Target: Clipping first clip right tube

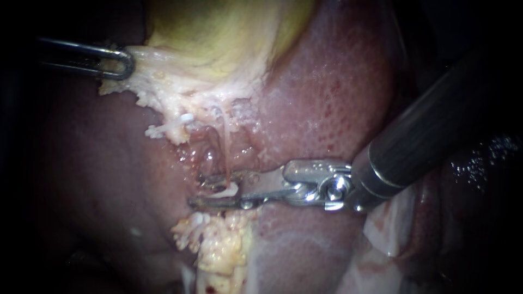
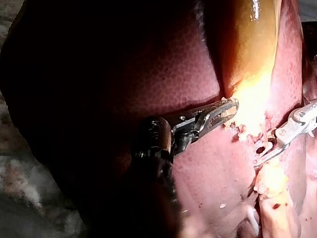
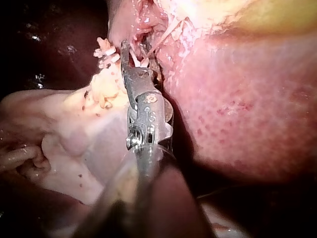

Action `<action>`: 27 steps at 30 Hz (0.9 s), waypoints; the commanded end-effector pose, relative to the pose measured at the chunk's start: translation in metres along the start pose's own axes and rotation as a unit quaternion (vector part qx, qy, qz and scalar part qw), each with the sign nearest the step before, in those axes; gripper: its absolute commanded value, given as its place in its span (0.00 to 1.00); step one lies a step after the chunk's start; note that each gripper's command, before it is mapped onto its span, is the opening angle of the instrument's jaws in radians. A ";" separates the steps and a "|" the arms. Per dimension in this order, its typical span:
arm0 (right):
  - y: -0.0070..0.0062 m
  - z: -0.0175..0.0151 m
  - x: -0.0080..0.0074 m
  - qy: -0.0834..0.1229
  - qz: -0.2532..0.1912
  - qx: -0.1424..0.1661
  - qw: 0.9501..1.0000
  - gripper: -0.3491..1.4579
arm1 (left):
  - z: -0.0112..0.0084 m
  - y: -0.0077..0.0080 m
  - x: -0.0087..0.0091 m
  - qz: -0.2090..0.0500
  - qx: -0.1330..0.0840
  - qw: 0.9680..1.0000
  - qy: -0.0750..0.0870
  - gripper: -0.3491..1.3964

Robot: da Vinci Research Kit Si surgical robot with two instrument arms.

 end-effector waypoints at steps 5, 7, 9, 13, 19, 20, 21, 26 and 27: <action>0.0000 0.0000 0.0000 -0.005 -0.004 0.012 1.000 0.39 | -0.0001 0.0000 0.0000 0.000 0.000 1.000 0.000 0.00; 0.0001 0.0000 0.0000 -0.001 -0.005 0.016 1.000 0.42 | -0.0001 0.0000 0.0000 0.000 0.000 1.000 0.000 0.00; 0.0001 0.0000 0.0000 0.002 -0.006 0.018 1.000 0.45 | -0.0002 0.0000 -0.0001 0.000 0.000 1.000 0.000 0.00; 0.0000 -0.0010 -0.0002 0.003 -0.010 0.030 1.000 0.47 | -0.0003 0.0001 -0.0001 0.000 0.000 1.000 0.000 0.00; -0.0001 -0.0028 -0.0003 0.016 -0.014 0.040 0.999 0.47 | -0.0003 0.0001 -0.0001 0.000 0.000 1.000 0.000 0.00; -0.0001 -0.0029 -0.0003 0.020 -0.014 0.042 0.999 0.47 | -0.0003 0.0001 -0.0001 0.000 0.000 1.000 0.000 0.00; -0.0002 -0.0030 -0.0003 0.025 -0.014 0.044 0.999 0.47 | -0.0003 0.0001 -0.0001 0.000 0.000 1.000 0.000 0.00; -0.0005 -0.0035 -0.0004 0.045 -0.015 0.063 0.997 0.47 | -0.0004 0.0001 -0.0001 0.000 0.000 1.000 0.000 0.00; -0.0005 -0.0036 -0.0003 0.049 -0.016 0.068 0.996 0.47 | -0.0004 0.0001 -0.0001 0.000 0.000 1.000 0.000 0.00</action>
